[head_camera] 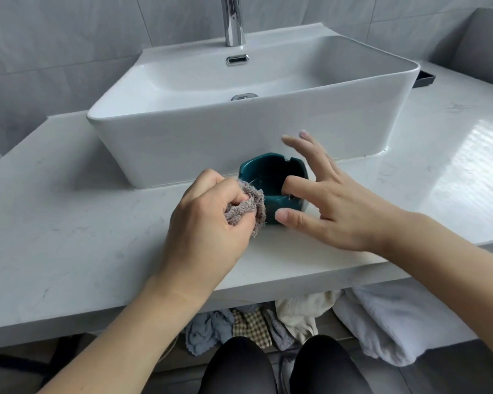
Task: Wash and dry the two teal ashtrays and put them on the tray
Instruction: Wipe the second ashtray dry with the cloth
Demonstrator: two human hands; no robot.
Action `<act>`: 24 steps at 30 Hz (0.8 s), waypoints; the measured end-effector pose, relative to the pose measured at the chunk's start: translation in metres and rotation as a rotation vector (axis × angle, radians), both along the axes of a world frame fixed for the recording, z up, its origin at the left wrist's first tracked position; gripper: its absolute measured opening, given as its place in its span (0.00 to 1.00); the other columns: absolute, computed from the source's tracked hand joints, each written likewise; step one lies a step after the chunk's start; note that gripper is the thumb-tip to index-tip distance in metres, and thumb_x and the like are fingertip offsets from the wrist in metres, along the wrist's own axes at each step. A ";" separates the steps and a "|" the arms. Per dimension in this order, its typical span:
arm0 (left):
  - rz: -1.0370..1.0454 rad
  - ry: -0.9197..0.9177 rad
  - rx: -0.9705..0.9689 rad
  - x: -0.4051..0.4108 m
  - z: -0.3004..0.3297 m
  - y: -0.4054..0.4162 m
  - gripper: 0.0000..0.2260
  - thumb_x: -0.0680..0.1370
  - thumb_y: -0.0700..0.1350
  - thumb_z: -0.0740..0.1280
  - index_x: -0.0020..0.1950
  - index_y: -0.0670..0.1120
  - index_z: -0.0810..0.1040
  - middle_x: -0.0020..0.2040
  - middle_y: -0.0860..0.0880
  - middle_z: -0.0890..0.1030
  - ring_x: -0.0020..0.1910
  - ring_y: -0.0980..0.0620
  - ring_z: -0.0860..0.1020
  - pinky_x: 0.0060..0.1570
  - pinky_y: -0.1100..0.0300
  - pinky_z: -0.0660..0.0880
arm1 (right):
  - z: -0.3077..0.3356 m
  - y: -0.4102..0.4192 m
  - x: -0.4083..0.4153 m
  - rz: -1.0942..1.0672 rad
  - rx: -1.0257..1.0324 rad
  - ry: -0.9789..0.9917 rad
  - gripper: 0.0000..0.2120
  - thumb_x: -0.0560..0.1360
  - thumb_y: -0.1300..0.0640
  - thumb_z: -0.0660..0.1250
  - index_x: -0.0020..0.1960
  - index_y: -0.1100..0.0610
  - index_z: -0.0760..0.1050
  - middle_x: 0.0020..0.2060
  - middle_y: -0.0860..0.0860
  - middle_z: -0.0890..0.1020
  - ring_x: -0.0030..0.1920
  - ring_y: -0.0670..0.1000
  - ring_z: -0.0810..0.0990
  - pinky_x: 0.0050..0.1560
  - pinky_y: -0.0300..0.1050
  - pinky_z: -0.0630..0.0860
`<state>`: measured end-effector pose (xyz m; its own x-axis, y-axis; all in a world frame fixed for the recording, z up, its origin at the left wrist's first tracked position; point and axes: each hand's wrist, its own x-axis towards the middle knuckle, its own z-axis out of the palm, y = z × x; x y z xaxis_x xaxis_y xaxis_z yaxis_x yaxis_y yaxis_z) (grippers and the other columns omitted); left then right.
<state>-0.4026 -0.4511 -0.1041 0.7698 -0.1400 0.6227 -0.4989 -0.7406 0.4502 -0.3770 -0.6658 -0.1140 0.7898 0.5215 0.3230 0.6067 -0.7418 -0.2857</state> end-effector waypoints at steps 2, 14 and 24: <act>0.025 0.050 -0.007 0.003 -0.004 0.002 0.09 0.68 0.36 0.76 0.37 0.44 0.76 0.40 0.52 0.74 0.38 0.50 0.74 0.39 0.55 0.71 | 0.002 -0.006 0.007 0.132 0.010 0.030 0.16 0.80 0.44 0.55 0.49 0.56 0.72 0.77 0.57 0.58 0.79 0.55 0.50 0.77 0.52 0.54; -0.074 0.042 -0.111 0.009 -0.006 -0.004 0.06 0.69 0.37 0.76 0.40 0.43 0.79 0.42 0.51 0.76 0.41 0.55 0.76 0.44 0.72 0.69 | -0.005 0.002 0.014 0.156 0.131 -0.066 0.07 0.79 0.52 0.58 0.45 0.55 0.68 0.52 0.54 0.76 0.53 0.60 0.70 0.60 0.49 0.67; -0.070 0.145 -0.174 0.015 -0.006 0.001 0.07 0.70 0.43 0.75 0.39 0.48 0.77 0.41 0.54 0.77 0.44 0.55 0.77 0.44 0.69 0.70 | 0.001 -0.001 0.004 0.051 0.008 -0.156 0.17 0.80 0.45 0.57 0.58 0.56 0.74 0.56 0.51 0.77 0.56 0.53 0.73 0.64 0.51 0.67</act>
<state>-0.3876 -0.4506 -0.1105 0.8451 -0.0964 0.5258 -0.4670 -0.6117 0.6385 -0.3728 -0.6667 -0.1126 0.7024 0.5567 0.4436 0.6809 -0.7071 -0.1907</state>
